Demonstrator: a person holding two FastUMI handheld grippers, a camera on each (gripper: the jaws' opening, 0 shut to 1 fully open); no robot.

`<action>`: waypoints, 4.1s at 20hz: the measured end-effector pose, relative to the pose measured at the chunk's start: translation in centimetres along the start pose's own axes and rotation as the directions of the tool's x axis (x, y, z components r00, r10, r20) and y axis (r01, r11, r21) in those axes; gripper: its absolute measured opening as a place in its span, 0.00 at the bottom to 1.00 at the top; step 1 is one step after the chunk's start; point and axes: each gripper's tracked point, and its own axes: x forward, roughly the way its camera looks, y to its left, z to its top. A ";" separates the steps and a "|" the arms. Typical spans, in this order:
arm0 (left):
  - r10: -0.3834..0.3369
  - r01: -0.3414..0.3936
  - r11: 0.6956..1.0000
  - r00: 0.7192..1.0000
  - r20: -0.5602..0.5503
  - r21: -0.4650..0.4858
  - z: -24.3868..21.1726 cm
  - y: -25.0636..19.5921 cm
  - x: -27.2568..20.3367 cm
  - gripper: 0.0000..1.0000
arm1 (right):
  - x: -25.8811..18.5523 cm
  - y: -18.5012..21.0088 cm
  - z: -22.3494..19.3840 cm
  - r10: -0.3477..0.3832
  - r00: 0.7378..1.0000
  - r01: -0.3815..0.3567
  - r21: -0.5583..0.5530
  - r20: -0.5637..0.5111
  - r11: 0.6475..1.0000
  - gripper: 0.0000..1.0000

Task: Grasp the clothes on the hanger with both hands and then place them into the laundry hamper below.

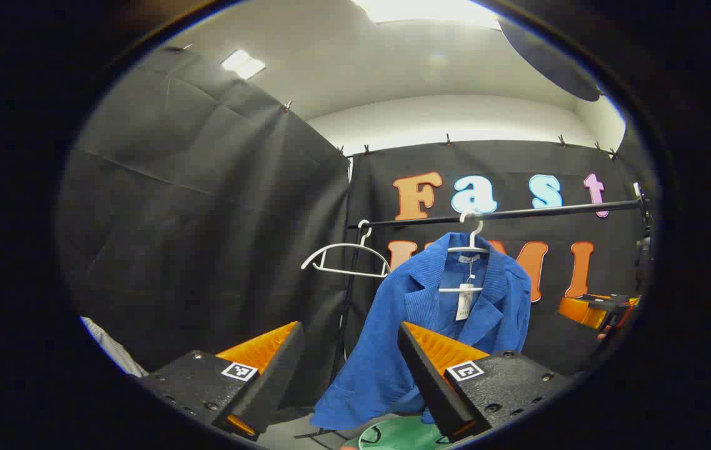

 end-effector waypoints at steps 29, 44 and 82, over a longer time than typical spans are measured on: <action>-0.070 0.070 0.997 0.998 -0.006 0.046 -2.6 -1.7 3.5 0.92 | 0.2 4.3 -3.3 0.025 0.999 -0.026 -0.032 -0.023 0.999 0.97; 0.126 -0.126 0.988 0.992 0.005 0.083 -1.7 5.2 0.9 0.92 | 12.6 9.5 -7.7 0.055 0.995 -0.057 -0.021 -0.085 0.998 0.97; -0.115 0.115 0.993 0.993 0.005 -0.010 -7.1 -13.5 14.8 0.92 | 7.2 1.5 7.8 0.094 0.967 -0.057 -0.161 0.235 0.985 0.09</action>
